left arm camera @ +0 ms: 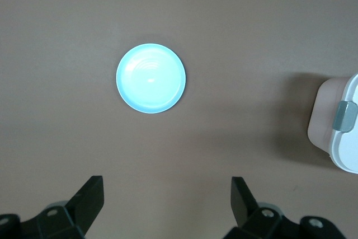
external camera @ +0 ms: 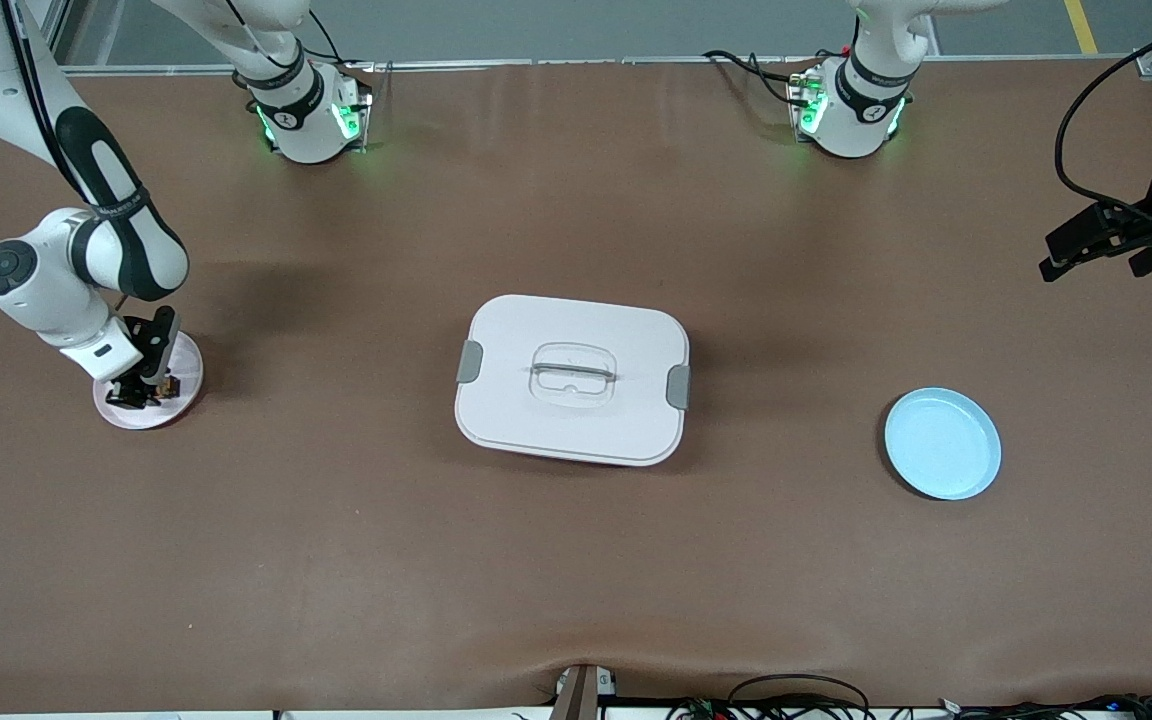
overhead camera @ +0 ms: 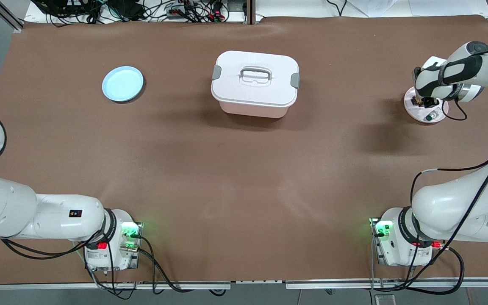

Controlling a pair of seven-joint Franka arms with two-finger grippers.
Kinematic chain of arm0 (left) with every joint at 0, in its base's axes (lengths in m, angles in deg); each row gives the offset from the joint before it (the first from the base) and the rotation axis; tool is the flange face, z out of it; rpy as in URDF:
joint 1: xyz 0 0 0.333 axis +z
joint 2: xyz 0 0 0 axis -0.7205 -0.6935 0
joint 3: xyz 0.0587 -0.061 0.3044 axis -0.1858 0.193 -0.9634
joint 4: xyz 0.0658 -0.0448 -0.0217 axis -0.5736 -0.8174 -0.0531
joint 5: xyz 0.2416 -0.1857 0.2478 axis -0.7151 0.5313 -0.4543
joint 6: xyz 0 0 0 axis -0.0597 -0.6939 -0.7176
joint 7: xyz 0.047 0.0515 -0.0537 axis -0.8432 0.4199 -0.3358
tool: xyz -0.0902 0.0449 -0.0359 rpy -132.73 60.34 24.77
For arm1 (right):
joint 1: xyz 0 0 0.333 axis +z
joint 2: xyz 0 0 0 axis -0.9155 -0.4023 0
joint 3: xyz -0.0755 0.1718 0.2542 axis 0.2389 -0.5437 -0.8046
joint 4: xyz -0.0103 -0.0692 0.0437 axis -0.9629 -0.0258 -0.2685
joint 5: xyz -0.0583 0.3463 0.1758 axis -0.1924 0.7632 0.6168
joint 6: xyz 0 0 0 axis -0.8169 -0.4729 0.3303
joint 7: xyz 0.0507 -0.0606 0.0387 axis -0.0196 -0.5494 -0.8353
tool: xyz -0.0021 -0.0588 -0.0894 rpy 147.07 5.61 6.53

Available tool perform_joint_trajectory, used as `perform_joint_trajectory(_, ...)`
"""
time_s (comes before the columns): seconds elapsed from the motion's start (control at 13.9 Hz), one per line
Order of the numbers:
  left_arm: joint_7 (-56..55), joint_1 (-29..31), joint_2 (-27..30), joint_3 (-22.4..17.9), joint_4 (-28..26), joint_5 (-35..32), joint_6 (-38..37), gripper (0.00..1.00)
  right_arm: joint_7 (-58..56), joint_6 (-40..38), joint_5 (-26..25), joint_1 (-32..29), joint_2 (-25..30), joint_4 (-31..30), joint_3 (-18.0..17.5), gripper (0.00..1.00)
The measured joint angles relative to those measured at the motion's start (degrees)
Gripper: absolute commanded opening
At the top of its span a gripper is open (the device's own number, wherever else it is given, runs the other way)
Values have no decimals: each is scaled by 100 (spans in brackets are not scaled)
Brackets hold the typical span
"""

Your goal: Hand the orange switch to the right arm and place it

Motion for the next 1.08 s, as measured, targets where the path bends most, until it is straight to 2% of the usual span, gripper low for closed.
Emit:
perform_joint_trajectory(0.22, 0, 0, 0, 0, 0, 0, -7, 100, 193, -1131, 38, 0, 42, 545, -11, 100)
perform_joint_trajectory(0.51, 0, 0, 0, 0, 1, 0, -9, 100, 361, -2302, 484, -4, 304, 1015, 3, 100)
perform_joint_trajectory(0.79, 0, 0, 0, 0, 3, 0, -9, 100, 642, -3673, 497, -7, 492, 1773, 17, 100)
perform_joint_trajectory(1.08, 0, 0, 0, 0, 5, 0, -9, 100, 1544, -4362, 495, 20, 743, 2236, -7, 100)
